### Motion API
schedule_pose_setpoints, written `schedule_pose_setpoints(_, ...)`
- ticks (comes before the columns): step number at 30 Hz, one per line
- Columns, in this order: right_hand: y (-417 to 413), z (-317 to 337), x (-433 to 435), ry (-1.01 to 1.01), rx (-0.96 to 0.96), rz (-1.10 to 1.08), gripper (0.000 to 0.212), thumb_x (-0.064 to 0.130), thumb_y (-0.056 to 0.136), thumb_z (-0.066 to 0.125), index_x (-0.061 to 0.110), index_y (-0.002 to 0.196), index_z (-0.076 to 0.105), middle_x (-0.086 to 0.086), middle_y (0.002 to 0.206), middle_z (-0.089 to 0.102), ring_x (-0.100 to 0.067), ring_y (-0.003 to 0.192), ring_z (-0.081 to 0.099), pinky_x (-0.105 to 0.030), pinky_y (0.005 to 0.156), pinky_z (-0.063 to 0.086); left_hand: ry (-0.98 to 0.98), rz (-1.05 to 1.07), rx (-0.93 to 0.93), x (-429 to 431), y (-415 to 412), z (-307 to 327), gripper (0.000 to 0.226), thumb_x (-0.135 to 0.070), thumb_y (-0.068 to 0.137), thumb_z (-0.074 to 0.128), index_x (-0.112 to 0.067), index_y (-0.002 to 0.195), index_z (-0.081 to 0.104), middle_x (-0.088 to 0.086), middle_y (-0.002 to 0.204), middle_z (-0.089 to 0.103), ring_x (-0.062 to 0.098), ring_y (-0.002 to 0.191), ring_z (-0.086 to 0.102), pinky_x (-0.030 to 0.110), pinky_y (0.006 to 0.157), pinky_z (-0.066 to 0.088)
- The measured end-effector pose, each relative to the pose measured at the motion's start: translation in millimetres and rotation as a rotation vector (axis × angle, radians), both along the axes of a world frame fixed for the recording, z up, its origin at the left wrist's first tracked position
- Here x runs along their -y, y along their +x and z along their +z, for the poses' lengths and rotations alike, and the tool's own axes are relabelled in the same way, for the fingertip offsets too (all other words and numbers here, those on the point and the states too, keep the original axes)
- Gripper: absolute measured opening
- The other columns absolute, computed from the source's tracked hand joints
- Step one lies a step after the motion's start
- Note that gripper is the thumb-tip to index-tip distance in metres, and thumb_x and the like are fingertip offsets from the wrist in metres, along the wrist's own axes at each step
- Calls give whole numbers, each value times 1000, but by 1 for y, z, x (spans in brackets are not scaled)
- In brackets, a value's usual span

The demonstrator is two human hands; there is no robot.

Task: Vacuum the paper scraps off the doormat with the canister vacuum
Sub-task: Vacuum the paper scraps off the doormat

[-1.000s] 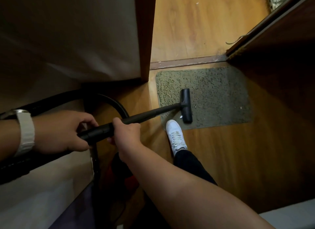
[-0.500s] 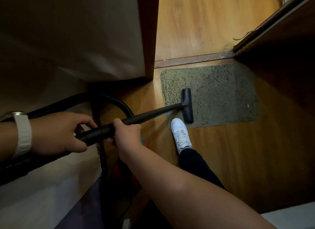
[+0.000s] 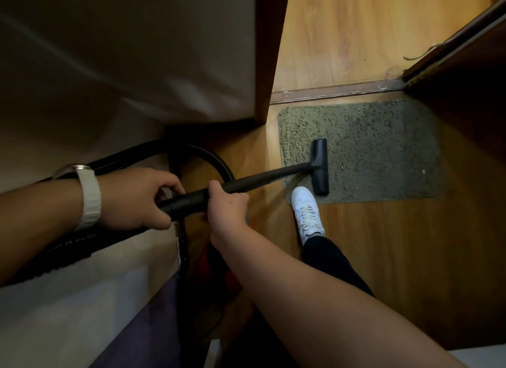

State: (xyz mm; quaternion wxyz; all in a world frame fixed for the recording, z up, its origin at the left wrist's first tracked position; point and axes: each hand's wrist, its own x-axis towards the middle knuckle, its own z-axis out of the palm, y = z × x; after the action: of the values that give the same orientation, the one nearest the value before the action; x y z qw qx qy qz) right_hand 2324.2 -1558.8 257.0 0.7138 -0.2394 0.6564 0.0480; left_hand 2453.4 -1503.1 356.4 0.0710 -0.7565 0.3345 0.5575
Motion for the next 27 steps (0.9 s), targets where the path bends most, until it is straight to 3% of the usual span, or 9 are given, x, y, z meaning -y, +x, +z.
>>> schedule_pose_setpoints(2, 3, -2, -4, -24, -36, 4, 55, 33, 85, 66, 13, 127, 37, -7, 101, 59, -26, 96, 65, -45, 90, 59, -9, -13, 10, 0, -2, 0, 46, -22, 71, 78, -35, 111, 57, -9, 85, 71, 2, 59, 65, 29, 67, 58)
schedule_pose_setpoints(5, 4, -1, -9, -31, -29, -52, 56, 30, 87, 65, 14, 132, 36, -5, 100, 57, -24, 96, 63, -47, 94, 57, -20, -36, 9, 2, -4, 0, 46, -21, 73, 77, -34, 111, 57, -9, 88, 70, -6, 59, 63, 22, 64, 55)
schedule_pose_setpoints(10, 4, -4, -10, -41, -27, -65, 50, 28, 87, 65, 12, 127, 40, -6, 98, 59, -21, 90, 64, -46, 91, 59, -22, -35, -12, 2, -2, -1, 46, -21, 73, 78, -31, 113, 57, -7, 90, 70, -1, 61, 65, 25, 64, 58)
schedule_pose_setpoints(14, 1, -6, -7, -39, -28, -32, 48, 28, 88, 65, 11, 126, 42, -4, 95, 59, -17, 83, 63, -42, 87, 60, -34, -17, -32, 0, -3, -3, 45, -18, 73, 79, -27, 112, 58, -7, 90, 69, -6, 59, 62, 19, 60, 54)
schedule_pose_setpoints(19, -6, -16, 3, -81, -86, 34, 48, 34, 89, 65, 12, 125, 43, -3, 97, 58, -17, 84, 61, -38, 82, 57, -38, 8, -38, 9, -11, -10, 46, -19, 72, 79, -29, 112, 60, -6, 89, 70, 9, 68, 66, 26, 66, 57)
schedule_pose_setpoints(24, -17, -23, 27, -151, -128, 17, 56, 39, 81, 63, 10, 125, 46, -5, 103, 64, -22, 88, 66, -39, 81, 59, -91, -69, 4, 34, -29, -26, 45, -26, 70, 78, -32, 111, 62, -5, 90, 68, 12, 78, 64, 36, 76, 55)
schedule_pose_setpoints(27, -31, -29, 50, -184, -163, -45, 51, 32, 84, 62, 2, 124, 50, -11, 110, 67, -22, 86, 64, -24, 57, 48, -99, -111, -4, 57, -42, -36, 47, -28, 70, 77, -32, 114, 60, -4, 87, 69, 12, 77, 64, 35, 75, 55)
